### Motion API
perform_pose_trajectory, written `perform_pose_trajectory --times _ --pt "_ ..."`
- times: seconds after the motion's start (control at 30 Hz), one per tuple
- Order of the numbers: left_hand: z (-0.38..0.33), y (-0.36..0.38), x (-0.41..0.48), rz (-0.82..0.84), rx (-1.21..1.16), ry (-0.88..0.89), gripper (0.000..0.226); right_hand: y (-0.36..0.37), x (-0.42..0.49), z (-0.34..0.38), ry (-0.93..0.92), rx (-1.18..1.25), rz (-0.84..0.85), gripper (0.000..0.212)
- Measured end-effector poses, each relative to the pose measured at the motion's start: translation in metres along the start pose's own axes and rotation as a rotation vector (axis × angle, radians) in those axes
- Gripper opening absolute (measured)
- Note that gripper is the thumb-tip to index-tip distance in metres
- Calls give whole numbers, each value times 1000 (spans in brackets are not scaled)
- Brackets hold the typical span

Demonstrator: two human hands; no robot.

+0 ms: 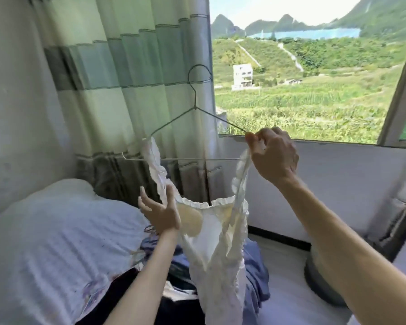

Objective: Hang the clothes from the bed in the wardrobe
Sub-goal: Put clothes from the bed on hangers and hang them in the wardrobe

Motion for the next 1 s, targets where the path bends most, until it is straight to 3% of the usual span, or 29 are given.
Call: perform_pose_trajectory --times 0.1,0.23,0.33,0.4,0.57,0.67,0.8,1.0 --pt "50 -3 -36 116 216 -8 127 15 -2 10 65 91 34 35" --pt "83 19 -83 341 551 6 129 25 -3 13 76 177 100 31" --pt "94 5 -85 229 707 -63 114 24 -2 13 60 247 117 33" --pt "98 -15 -78 156 660 -139 107 24 -1 12 52 305 135 35" --pt "105 -49 -63 168 159 -333 99 34 2 15 56 476 207 35" --pt "105 -53 -61 261 191 -411 38 47 1 23 37 494 242 35" --pt "86 -69 -78 394 122 -432 7 76 -6 44 -9 474 310 34" --pt "80 -195 -138 271 98 -549 8 145 -42 120 -87 490 459 44"
Point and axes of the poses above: each hand's wrist, its own x-axis towards the middle knuckle, its own y-axis out of the palm, z = x × y, the point moved 7 cm from there along x, towards the middle knuckle, and after that the axes turned 9 degrees about z, right-handed, at the moved point
